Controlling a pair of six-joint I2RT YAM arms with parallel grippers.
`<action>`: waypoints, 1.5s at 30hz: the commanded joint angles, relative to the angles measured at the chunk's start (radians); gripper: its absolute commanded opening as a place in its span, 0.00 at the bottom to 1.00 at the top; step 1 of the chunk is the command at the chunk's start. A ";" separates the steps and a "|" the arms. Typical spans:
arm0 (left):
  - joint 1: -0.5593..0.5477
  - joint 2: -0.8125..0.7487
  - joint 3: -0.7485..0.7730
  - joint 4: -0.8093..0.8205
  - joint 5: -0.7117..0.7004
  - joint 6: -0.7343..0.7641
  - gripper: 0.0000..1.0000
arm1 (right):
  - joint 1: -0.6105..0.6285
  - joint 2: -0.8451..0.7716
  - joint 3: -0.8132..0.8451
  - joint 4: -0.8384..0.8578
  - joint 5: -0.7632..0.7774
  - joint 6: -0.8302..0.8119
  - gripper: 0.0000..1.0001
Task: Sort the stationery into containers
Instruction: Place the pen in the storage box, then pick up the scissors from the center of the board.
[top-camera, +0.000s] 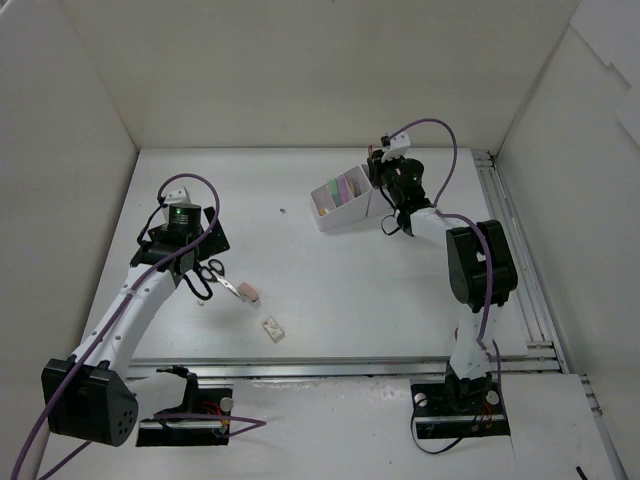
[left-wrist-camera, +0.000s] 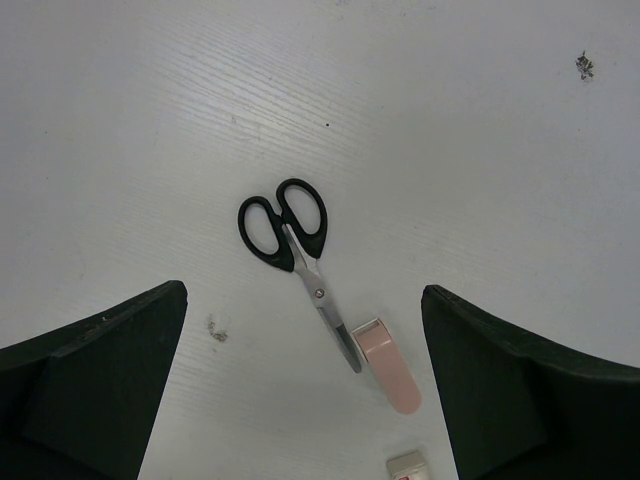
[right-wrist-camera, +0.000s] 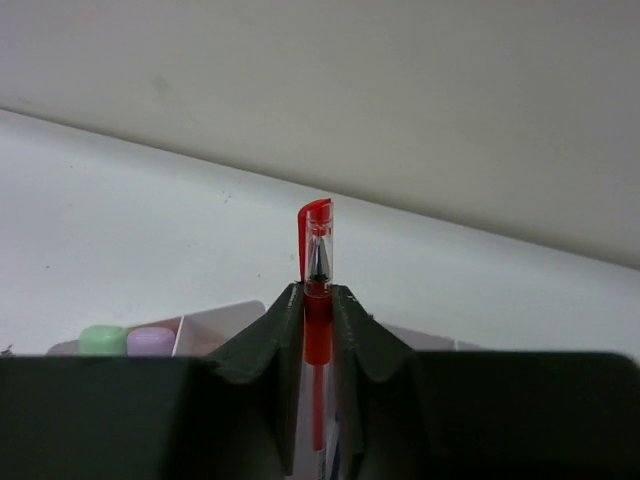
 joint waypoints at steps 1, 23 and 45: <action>0.008 -0.034 0.038 0.004 -0.017 -0.011 0.99 | 0.006 -0.130 -0.020 0.129 0.010 0.028 0.22; 0.083 0.006 0.019 -0.120 -0.011 -0.207 1.00 | 0.078 -0.533 -0.236 -0.096 -0.299 0.124 0.98; 0.202 0.426 -0.027 0.045 0.047 -0.382 0.68 | 0.207 -0.776 -0.367 -0.575 0.168 0.106 0.98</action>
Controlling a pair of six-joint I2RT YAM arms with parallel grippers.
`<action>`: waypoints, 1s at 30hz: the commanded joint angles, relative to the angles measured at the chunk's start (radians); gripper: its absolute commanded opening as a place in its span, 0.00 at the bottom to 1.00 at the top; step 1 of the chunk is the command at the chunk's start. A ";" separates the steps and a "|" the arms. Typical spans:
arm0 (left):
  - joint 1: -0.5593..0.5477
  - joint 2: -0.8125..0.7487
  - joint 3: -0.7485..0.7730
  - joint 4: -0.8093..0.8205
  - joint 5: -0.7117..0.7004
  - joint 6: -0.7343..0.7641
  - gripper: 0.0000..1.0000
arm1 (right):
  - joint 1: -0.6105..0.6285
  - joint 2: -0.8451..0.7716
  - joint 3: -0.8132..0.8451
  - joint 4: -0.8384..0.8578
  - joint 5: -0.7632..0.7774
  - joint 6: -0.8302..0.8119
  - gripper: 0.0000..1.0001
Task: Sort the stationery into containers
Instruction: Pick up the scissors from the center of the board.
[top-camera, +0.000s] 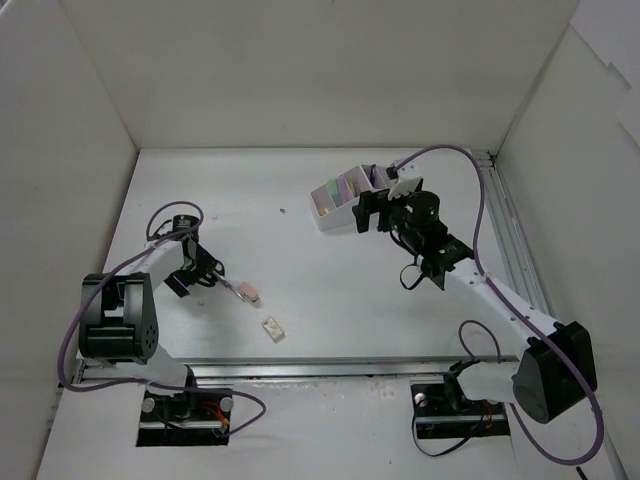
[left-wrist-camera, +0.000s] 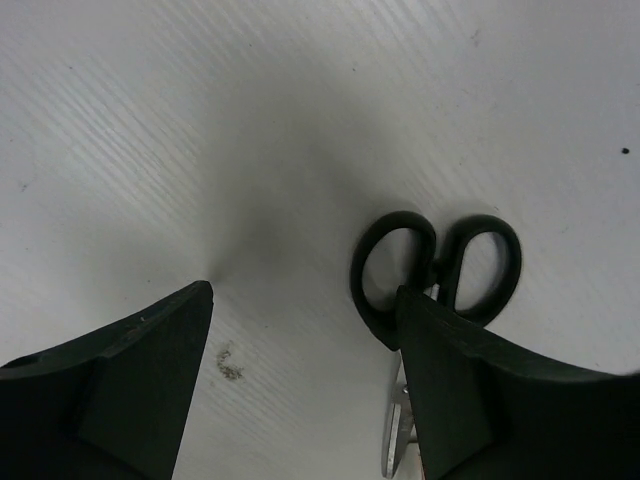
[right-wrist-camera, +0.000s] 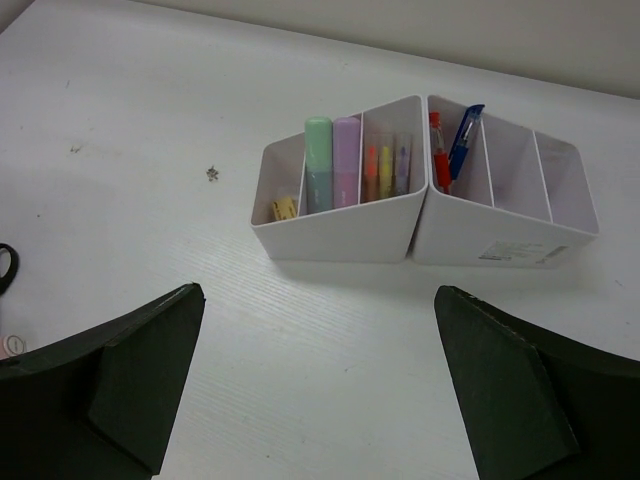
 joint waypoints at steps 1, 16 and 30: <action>0.013 0.040 0.035 0.051 0.007 -0.018 0.66 | -0.004 -0.034 0.002 0.013 0.062 -0.022 0.98; 0.013 0.086 0.075 0.063 -0.005 0.016 0.01 | 0.002 -0.109 -0.039 0.006 0.146 -0.030 0.98; -0.048 -0.152 0.077 0.285 0.102 0.299 0.00 | 0.005 -0.126 -0.056 0.090 -0.318 -0.058 0.98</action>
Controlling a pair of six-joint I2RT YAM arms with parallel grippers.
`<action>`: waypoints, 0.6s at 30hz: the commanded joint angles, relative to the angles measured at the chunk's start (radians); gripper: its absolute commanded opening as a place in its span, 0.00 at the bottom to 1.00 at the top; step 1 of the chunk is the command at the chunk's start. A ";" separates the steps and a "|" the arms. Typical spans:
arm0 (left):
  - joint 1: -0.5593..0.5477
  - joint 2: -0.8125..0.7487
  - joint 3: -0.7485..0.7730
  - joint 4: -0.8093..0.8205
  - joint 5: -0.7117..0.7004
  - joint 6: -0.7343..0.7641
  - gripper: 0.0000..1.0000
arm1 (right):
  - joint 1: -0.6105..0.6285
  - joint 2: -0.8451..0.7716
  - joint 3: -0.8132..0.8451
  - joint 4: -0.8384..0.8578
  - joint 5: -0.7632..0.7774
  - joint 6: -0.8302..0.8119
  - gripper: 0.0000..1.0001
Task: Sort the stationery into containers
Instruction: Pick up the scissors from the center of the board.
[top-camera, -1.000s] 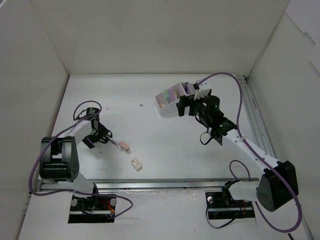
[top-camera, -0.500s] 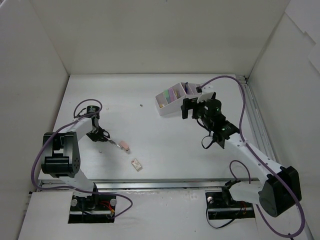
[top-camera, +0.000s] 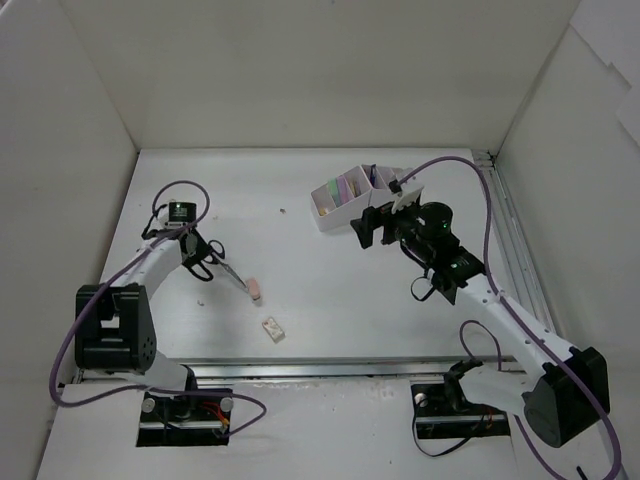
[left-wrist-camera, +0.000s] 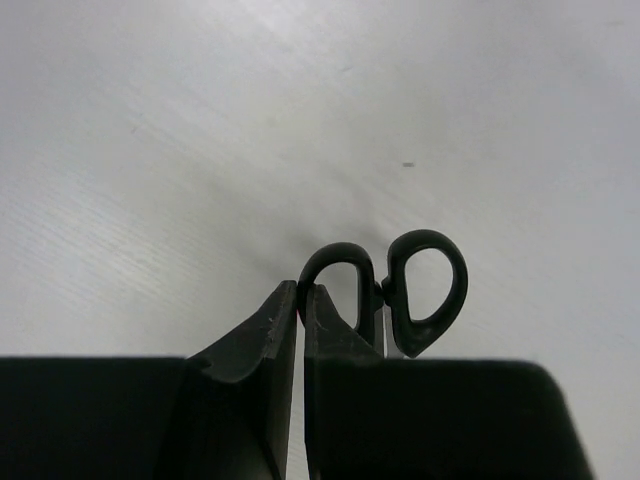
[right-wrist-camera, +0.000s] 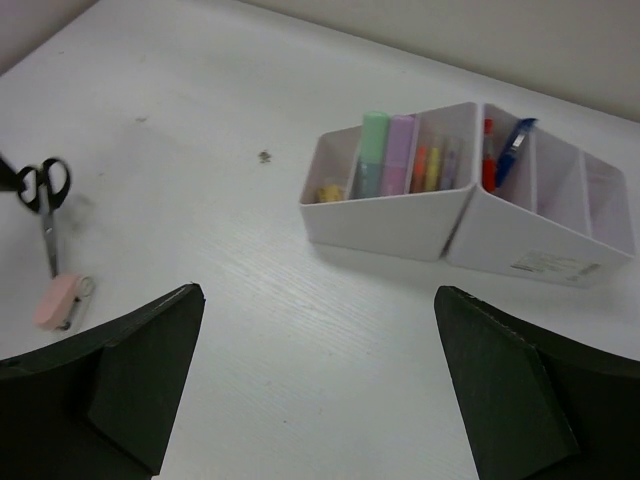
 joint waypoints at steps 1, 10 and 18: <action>-0.063 -0.182 0.033 0.179 0.056 0.194 0.00 | 0.008 0.020 0.033 0.117 -0.276 -0.002 0.98; -0.371 -0.360 0.054 0.312 0.099 0.578 0.00 | 0.056 0.150 0.104 0.194 -0.490 0.057 0.98; -0.558 -0.321 0.117 0.367 0.032 0.661 0.00 | 0.123 0.268 0.156 0.273 -0.478 0.188 0.98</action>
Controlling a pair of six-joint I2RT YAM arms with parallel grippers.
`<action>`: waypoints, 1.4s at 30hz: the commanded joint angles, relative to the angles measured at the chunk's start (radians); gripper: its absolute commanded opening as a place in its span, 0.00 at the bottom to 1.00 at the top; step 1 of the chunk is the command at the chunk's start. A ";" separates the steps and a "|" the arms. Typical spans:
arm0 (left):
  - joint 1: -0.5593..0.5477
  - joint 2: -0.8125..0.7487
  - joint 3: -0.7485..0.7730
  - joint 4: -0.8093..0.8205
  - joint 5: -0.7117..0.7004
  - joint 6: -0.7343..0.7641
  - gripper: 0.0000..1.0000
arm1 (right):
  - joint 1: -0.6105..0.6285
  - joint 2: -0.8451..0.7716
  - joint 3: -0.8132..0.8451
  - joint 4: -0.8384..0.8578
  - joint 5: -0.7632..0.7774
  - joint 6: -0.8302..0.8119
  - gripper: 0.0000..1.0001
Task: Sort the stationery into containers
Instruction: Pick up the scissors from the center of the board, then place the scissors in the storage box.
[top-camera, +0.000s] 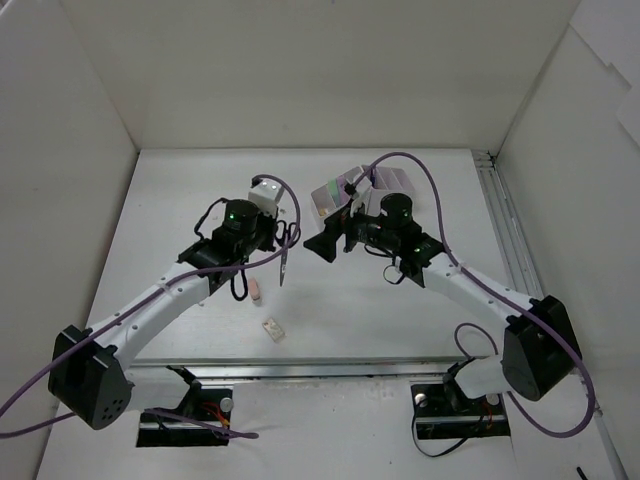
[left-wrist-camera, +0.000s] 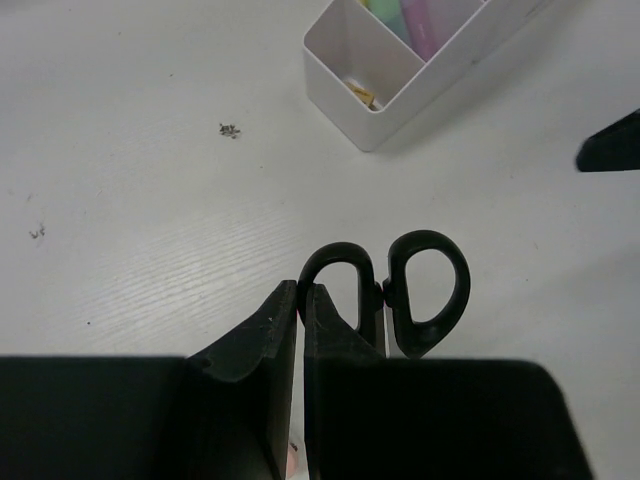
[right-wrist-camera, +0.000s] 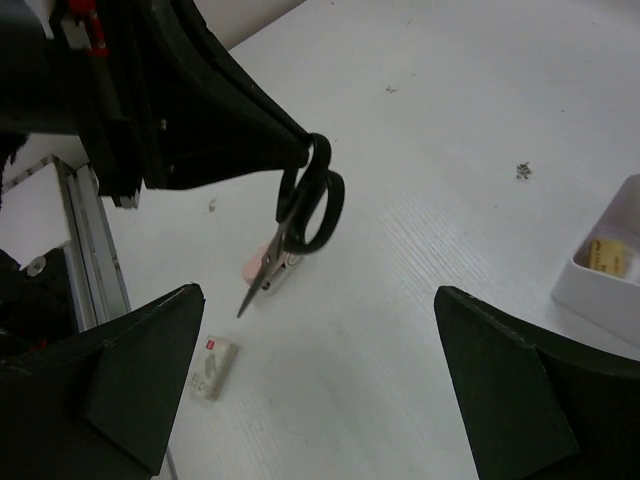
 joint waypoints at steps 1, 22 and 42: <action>-0.051 0.000 0.080 0.102 -0.065 0.056 0.00 | 0.022 0.030 0.058 0.143 0.019 0.107 0.98; -0.179 0.042 0.109 0.178 -0.119 0.067 0.00 | 0.088 0.136 0.055 0.293 0.168 0.165 0.32; -0.094 -0.062 0.129 0.117 -0.153 0.001 0.99 | -0.104 0.009 0.060 0.306 0.346 0.066 0.00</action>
